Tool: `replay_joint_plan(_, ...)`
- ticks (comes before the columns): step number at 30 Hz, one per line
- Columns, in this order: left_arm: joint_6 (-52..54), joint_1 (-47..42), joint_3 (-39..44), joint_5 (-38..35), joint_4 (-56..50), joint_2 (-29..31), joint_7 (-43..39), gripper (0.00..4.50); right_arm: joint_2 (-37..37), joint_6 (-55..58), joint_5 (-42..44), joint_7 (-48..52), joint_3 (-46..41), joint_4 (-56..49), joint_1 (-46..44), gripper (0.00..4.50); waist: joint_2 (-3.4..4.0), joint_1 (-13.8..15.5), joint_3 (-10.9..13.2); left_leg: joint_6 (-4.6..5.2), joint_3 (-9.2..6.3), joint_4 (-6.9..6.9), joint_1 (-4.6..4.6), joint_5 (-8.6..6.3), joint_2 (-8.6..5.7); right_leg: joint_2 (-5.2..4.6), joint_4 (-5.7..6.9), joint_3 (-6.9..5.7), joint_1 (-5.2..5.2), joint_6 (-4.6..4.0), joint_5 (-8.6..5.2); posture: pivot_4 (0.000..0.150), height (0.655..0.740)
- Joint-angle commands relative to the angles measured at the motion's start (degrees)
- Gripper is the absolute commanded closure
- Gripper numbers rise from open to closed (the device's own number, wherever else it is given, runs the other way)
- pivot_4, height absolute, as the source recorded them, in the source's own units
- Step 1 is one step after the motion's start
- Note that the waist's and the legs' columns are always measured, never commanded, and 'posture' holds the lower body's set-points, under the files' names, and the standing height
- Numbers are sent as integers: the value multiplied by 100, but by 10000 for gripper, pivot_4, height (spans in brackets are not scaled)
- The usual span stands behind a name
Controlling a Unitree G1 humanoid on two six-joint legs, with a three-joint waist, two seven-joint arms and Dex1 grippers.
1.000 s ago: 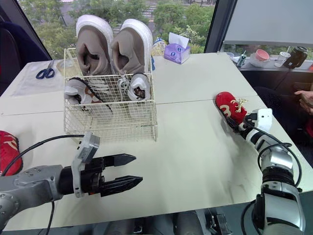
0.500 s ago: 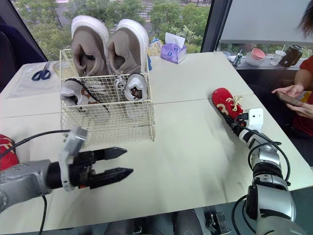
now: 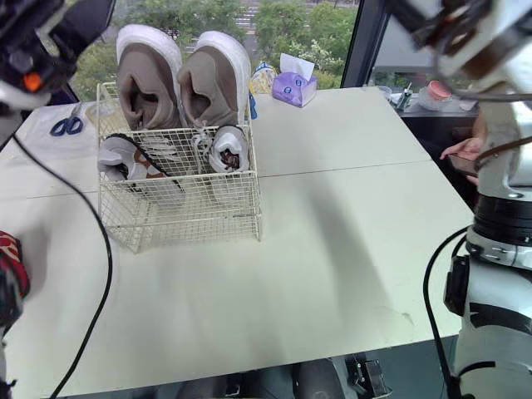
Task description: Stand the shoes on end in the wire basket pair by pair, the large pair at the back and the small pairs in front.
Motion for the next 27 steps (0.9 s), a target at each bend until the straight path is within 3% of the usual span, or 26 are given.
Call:
replay_joint_plan(1, 330, -772, -248, 944, 691, -58, -1003, 0, 89, -215, -119, 256, 196, -262, -199, 26771, -5, 6, 5, 0, 3, 4, -3, 0, -1, 0, -1, 3, -1, 0, 0, 1500, 7400)
replay_joint_plan(5, 672, -1575, -358, 1730, 1639, -325, -1856, 0, 239, -451, -290, 388, 383, -341, -208, 26771, -10, 35, 8, -23, 0, 6, -6, 13, -1, -1, -1, 2, -2, 2, -1, 1500, 7400)
replay_joint_plan(8, 700, -1817, -697, 2639, 1813, -408, -2592, 0, 392, -557, -345, 329, 409, -451, -186, 26771, -10, -1, 9, -23, 1, 5, -8, 13, -1, -1, 0, 2, -6, 4, -2, 1500, 7400)
replay_joint_plan(13, 751, -2149, -969, 3565, 2038, -648, -3560, 0, 539, -597, -460, 347, 492, -664, -112, 26771, -9, -8, 10, -22, 1, 2, -8, 12, 2, 0, 7, 2, -13, 5, -4, 1500, 7400)
replay_joint_plan(17, 732, -2336, -854, 4003, 2237, -813, -3951, 12995, 560, -633, -587, 387, 570, -808, -65, 26771, -8, -9, 10, 0, 1, 2, -9, 0, 3, 0, 9, 3, -15, 5, -4, 1500, 7400)
replay_joint_plan(22, 952, -2311, -588, 4173, 2153, -908, -4067, 38152, 543, -616, -745, 364, 592, -915, 13, 26771, -8, -10, 11, 2, -1, 2, -9, 0, 4, -1, 12, 4, -16, 5, -4, 1500, 7400)
replay_joint_plan(23, 1003, -2275, -503, 4165, 2104, -923, -4000, 43017, 531, -594, -771, 339, 566, -918, 47, 18895, -8, -9, 11, 2, -1, 2, -9, -1, 4, -1, 12, 4, -16, 5, -4, 1500, 7400)
replay_joint_plan(25, 1134, -2223, -222, 4085, 2032, -975, -3739, 43649, 467, -522, -794, 295, 471, -920, 146, 12822, -8, -5, 11, 2, -1, 3, -9, 0, 4, -2, 13, 4, -16, 5, -4, 1500, 7400)
replay_joint_plan(27, 1281, -2141, 141, 3942, 1942, -1028, -3406, 43649, 405, -312, -718, 188, 277, -936, 298, 2489, -9, 1, 11, 2, -2, 4, -9, 0, 5, -2, 14, 4, -16, 5, -4, 1500, 7400)
